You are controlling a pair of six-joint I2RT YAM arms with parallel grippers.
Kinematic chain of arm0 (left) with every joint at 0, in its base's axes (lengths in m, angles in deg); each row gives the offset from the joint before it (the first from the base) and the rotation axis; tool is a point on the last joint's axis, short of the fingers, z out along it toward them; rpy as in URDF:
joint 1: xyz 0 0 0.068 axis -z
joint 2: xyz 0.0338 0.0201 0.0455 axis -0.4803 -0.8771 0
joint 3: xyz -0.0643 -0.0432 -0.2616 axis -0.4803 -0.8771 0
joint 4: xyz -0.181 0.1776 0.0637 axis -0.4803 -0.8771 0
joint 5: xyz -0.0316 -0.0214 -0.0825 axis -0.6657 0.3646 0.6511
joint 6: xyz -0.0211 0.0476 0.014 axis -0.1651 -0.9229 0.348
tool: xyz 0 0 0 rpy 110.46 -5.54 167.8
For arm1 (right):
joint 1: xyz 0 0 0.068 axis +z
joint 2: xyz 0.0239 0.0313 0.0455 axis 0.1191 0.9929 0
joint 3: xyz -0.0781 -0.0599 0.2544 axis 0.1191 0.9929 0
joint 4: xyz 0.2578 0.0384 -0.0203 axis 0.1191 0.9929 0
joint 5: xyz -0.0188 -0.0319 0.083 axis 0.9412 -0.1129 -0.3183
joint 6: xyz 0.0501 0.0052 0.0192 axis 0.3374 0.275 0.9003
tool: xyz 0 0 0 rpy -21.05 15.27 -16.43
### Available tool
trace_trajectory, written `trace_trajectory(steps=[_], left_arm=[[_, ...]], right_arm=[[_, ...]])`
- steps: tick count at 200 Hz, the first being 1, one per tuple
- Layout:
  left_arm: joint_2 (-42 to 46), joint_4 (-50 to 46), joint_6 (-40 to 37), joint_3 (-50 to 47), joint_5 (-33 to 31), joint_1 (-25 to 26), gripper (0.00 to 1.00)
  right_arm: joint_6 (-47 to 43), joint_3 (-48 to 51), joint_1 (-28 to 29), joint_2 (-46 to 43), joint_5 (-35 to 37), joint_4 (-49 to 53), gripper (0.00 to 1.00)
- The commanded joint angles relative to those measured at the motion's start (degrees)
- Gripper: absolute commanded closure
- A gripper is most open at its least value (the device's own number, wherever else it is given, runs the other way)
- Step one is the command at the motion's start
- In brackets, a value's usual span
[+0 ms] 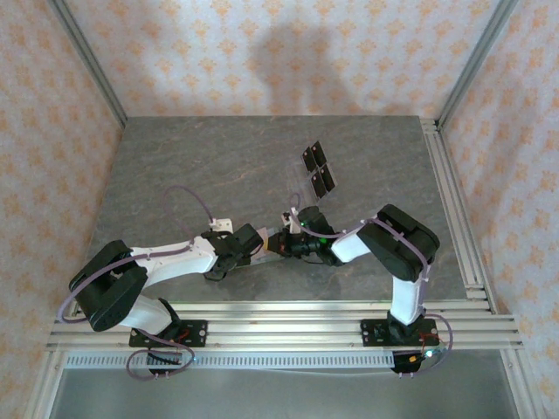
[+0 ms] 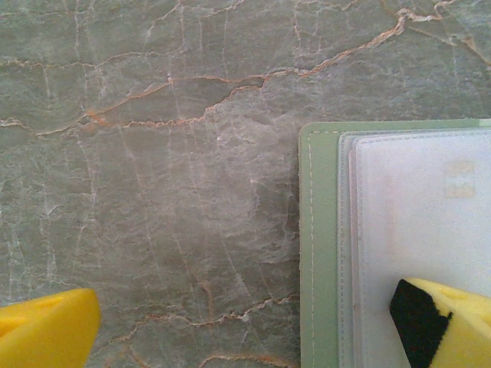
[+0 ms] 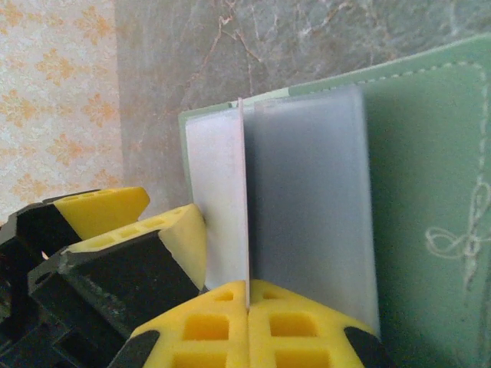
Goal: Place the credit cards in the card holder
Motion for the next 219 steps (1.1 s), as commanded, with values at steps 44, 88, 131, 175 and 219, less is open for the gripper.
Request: trace_trajectory(steps=[44, 88, 131, 175, 219], left_arm=[[-0.16, -3.6, 0.58, -1.96, -0.99, 0.21, 0.0], [-0.31, -3.62, 0.53, -1.94, -1.02, 0.22, 0.0], [-0.68, -3.59, 0.31, -1.61, -1.01, 0.17, 0.0], [-0.58, -3.75, 0.38, -1.52, -1.13, 0.18, 0.0], [-0.32, -3.67, 0.37, -1.54, -0.97, 0.2, 0.0]], right_arm=[[-0.09, -0.85, 0.6, 2.62, -1.64, -2.6, 1.0], [0.69, -1.28, 1.31, 3.67, -2.28, -3.42, 1.0], [1.07, -1.38, 2.02, 4.6, -2.63, -3.83, 1.0], [1.03, -0.33, 2.02, 4.43, -2.37, -4.0, 1.0], [1.29, -0.77, 2.06, 5.07, -2.62, -3.52, 1.0]])
